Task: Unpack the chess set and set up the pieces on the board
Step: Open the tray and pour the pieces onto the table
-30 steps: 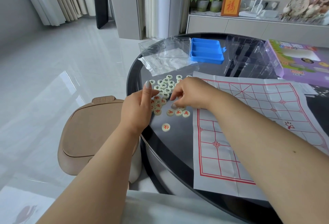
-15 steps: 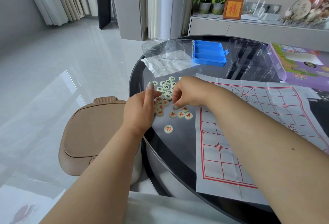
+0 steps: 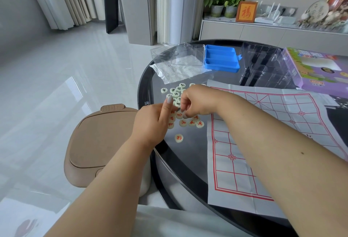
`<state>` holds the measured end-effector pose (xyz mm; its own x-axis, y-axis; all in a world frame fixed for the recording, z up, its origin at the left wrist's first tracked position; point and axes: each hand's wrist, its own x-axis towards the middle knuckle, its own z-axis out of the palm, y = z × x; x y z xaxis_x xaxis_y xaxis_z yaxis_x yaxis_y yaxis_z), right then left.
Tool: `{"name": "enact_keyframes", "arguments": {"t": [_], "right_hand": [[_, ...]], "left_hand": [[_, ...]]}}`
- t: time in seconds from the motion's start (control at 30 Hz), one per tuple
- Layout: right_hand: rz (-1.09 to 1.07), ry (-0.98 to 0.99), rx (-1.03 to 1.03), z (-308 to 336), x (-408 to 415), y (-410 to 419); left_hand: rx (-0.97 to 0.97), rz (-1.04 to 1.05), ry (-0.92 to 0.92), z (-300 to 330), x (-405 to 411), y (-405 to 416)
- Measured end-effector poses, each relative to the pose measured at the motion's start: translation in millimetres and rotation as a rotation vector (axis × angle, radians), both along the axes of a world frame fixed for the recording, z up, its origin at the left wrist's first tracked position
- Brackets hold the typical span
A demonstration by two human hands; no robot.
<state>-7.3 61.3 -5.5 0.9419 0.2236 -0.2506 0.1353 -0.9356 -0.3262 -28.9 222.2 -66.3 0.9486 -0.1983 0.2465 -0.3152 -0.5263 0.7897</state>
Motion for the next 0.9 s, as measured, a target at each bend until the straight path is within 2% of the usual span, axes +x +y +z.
{"name": "enact_keyframes", "arguments": {"t": [0.1,0.2,0.3,0.43,0.7,0.8,0.9], "right_hand": [[-0.013,-0.036,0.018,-1.7,-2.0,-1.2],[-0.022,-0.058,0.039,-3.6,-2.8,-2.3],[-0.035,-0.075,0.087,-3.6,-0.9,-5.7],[-0.091,-0.117,0.19,-6.6,1.6,-12.2],[-0.156,-0.241,0.197,-18.3,8.2,-15.5],[-0.153,-0.277,0.136,-22.2,11.0,-8.6],[-0.207,-0.352,0.284,-14.4,11.3,-17.7]], "left_hand": [[-0.044,-0.029,0.035,3.0,-3.6,0.8],[-0.196,-0.039,0.089,5.2,-2.9,-0.3],[-0.294,0.007,0.149,3.8,1.1,-1.6],[-0.345,0.094,0.136,2.3,4.7,-2.7],[-0.347,0.135,0.128,5.4,4.2,-6.8],[-0.319,0.117,0.126,6.1,4.8,-6.4],[-0.27,0.09,0.113,7.3,6.3,-3.1]]}}
